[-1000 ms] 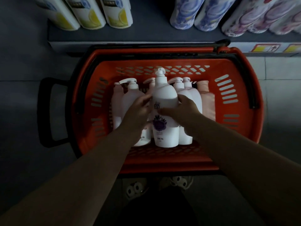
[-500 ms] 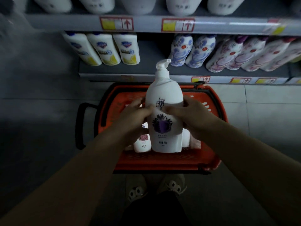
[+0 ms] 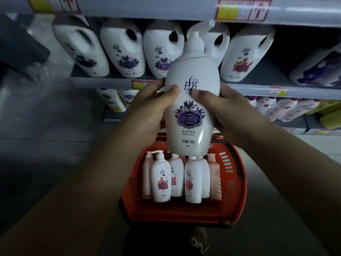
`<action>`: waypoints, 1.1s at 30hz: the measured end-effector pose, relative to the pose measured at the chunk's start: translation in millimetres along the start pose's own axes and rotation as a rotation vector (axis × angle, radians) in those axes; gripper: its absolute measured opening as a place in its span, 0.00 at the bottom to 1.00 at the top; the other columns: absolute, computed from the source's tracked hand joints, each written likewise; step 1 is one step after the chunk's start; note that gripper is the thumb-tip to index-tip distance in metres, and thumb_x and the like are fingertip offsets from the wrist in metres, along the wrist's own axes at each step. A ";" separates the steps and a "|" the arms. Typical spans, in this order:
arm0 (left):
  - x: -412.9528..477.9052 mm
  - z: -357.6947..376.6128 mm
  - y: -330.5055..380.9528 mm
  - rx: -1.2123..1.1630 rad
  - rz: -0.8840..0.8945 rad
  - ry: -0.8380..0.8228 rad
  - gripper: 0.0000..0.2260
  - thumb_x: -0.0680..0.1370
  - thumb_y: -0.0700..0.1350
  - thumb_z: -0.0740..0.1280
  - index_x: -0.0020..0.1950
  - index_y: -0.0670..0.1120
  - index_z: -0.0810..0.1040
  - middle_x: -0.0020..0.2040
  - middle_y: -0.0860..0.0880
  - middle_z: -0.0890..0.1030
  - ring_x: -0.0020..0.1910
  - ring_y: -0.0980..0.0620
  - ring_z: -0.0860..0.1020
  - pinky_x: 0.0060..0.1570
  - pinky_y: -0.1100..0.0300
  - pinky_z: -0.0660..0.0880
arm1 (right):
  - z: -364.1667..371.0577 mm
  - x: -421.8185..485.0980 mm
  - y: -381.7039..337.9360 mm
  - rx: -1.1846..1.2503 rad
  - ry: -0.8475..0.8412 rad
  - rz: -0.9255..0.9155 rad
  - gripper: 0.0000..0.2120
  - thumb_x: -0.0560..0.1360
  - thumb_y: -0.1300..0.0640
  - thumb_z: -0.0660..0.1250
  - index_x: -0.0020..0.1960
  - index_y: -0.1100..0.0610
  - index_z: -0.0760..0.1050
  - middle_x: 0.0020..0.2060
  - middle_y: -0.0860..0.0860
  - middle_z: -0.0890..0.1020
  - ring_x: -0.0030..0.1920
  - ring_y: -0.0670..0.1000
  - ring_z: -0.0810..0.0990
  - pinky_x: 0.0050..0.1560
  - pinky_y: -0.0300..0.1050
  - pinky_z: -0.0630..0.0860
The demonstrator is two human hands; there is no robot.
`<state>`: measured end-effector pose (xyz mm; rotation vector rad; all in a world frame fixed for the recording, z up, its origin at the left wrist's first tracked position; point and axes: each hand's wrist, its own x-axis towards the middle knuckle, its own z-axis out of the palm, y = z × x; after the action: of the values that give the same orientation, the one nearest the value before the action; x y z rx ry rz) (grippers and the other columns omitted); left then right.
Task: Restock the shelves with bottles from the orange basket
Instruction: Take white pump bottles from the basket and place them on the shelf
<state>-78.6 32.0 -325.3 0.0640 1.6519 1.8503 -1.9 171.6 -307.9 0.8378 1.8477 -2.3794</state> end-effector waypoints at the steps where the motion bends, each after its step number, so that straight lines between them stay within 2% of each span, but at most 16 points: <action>1: 3.4 0.7 12.7 0.017 0.019 -0.005 0.16 0.77 0.44 0.68 0.64 0.46 0.76 0.54 0.46 0.84 0.51 0.47 0.83 0.47 0.49 0.79 | 2.7 2.0 -11.3 -0.009 -0.003 -0.022 0.17 0.73 0.59 0.70 0.61 0.59 0.74 0.50 0.56 0.85 0.49 0.56 0.84 0.49 0.52 0.82; 5: 19.3 -0.6 59.2 0.072 0.094 -0.031 0.14 0.77 0.43 0.67 0.63 0.48 0.76 0.53 0.48 0.84 0.50 0.48 0.83 0.50 0.44 0.80 | 13.0 16.4 -50.8 -0.115 0.050 -0.109 0.15 0.71 0.55 0.72 0.57 0.57 0.77 0.47 0.56 0.85 0.45 0.56 0.85 0.46 0.60 0.82; 7: 30.3 -2.6 81.7 0.094 0.147 -0.038 0.16 0.75 0.44 0.68 0.63 0.49 0.76 0.53 0.49 0.84 0.51 0.49 0.83 0.50 0.44 0.79 | 18.2 24.7 -70.7 -0.141 0.080 -0.163 0.15 0.71 0.55 0.73 0.56 0.58 0.78 0.46 0.56 0.85 0.42 0.55 0.85 0.39 0.53 0.82; 9: 41.9 -3.1 104.9 0.118 0.207 -0.028 0.17 0.74 0.45 0.68 0.63 0.49 0.76 0.53 0.50 0.83 0.52 0.50 0.83 0.50 0.45 0.80 | 23.5 34.1 -91.6 -0.135 0.106 -0.226 0.15 0.71 0.58 0.73 0.56 0.59 0.78 0.47 0.55 0.85 0.44 0.53 0.85 0.45 0.51 0.82; 12: 59.1 -2.0 139.3 0.137 0.299 -0.026 0.10 0.75 0.42 0.68 0.57 0.48 0.78 0.53 0.49 0.84 0.52 0.51 0.82 0.53 0.46 0.79 | 31.8 51.4 -122.9 -0.163 0.117 -0.315 0.16 0.71 0.58 0.73 0.57 0.58 0.78 0.49 0.53 0.85 0.48 0.52 0.85 0.51 0.51 0.81; 13: 65.0 -2.1 150.2 0.142 0.333 -0.019 0.11 0.74 0.43 0.68 0.56 0.47 0.78 0.53 0.48 0.84 0.53 0.50 0.82 0.55 0.46 0.78 | 34.9 57.7 -133.1 -0.171 0.114 -0.343 0.18 0.70 0.57 0.73 0.59 0.58 0.77 0.50 0.53 0.85 0.50 0.51 0.84 0.52 0.50 0.81; 17: 88.9 -5.9 188.8 0.152 0.463 0.012 0.18 0.72 0.43 0.67 0.62 0.43 0.76 0.56 0.46 0.83 0.55 0.50 0.81 0.57 0.45 0.78 | 49.4 84.0 -171.9 -0.226 0.129 -0.462 0.21 0.69 0.57 0.71 0.61 0.59 0.76 0.53 0.52 0.84 0.54 0.51 0.83 0.54 0.51 0.80; 21: 114.9 -10.3 207.9 0.138 0.541 0.060 0.22 0.74 0.43 0.65 0.68 0.43 0.72 0.60 0.46 0.80 0.59 0.51 0.79 0.61 0.47 0.75 | 64.8 115.2 -199.1 -0.278 0.175 -0.551 0.20 0.71 0.63 0.71 0.62 0.61 0.75 0.53 0.53 0.83 0.52 0.50 0.83 0.52 0.49 0.81; 25: 141.0 -9.9 211.6 0.222 0.580 0.180 0.30 0.72 0.49 0.61 0.75 0.47 0.63 0.68 0.49 0.74 0.67 0.52 0.73 0.67 0.50 0.70 | 82.3 147.3 -208.9 -0.360 0.262 -0.620 0.26 0.66 0.62 0.73 0.64 0.60 0.73 0.55 0.53 0.81 0.55 0.49 0.80 0.56 0.48 0.79; 28: 155.2 -9.1 208.6 0.237 0.544 0.219 0.33 0.72 0.42 0.59 0.77 0.50 0.56 0.73 0.48 0.67 0.70 0.50 0.68 0.69 0.49 0.67 | 90.3 168.2 -206.7 -0.357 0.280 -0.644 0.28 0.64 0.61 0.72 0.64 0.60 0.73 0.55 0.54 0.81 0.57 0.51 0.79 0.58 0.52 0.78; 33: 172.0 -14.4 201.7 0.296 0.526 0.171 0.34 0.72 0.39 0.59 0.77 0.49 0.54 0.73 0.47 0.65 0.70 0.50 0.67 0.69 0.52 0.68 | 91.2 189.7 -193.5 -0.291 0.274 -0.626 0.30 0.67 0.60 0.70 0.68 0.60 0.69 0.60 0.55 0.79 0.61 0.53 0.78 0.61 0.55 0.75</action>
<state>-306.7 104.1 -210.1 0.5240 2.1754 2.0022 -264.1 205.5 -199.2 0.6477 2.8342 -2.2595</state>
